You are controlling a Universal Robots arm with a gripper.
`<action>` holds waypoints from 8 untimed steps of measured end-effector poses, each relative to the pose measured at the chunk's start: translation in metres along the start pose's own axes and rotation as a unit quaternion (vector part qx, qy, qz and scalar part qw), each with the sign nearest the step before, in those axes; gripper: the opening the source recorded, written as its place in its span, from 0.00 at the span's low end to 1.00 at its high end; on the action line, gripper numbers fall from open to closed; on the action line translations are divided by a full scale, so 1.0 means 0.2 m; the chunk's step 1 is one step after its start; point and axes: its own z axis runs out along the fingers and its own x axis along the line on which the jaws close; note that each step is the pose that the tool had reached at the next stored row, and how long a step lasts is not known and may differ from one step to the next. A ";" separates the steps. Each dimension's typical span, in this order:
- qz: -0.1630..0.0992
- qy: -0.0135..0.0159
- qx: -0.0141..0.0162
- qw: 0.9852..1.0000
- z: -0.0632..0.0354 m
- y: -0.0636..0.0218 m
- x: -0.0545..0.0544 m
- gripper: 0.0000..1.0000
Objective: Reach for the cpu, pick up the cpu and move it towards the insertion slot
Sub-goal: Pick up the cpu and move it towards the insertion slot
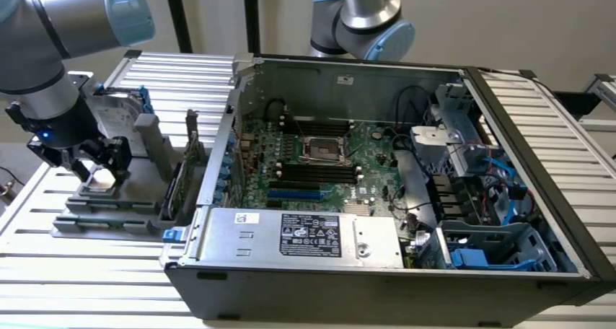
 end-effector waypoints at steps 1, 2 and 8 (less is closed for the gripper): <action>0.000 0.000 0.000 1.000 0.001 0.000 0.00 0.67; 0.000 0.000 0.000 1.000 0.001 0.000 0.00 0.67; 0.000 0.001 0.000 1.000 0.002 0.000 0.00 0.58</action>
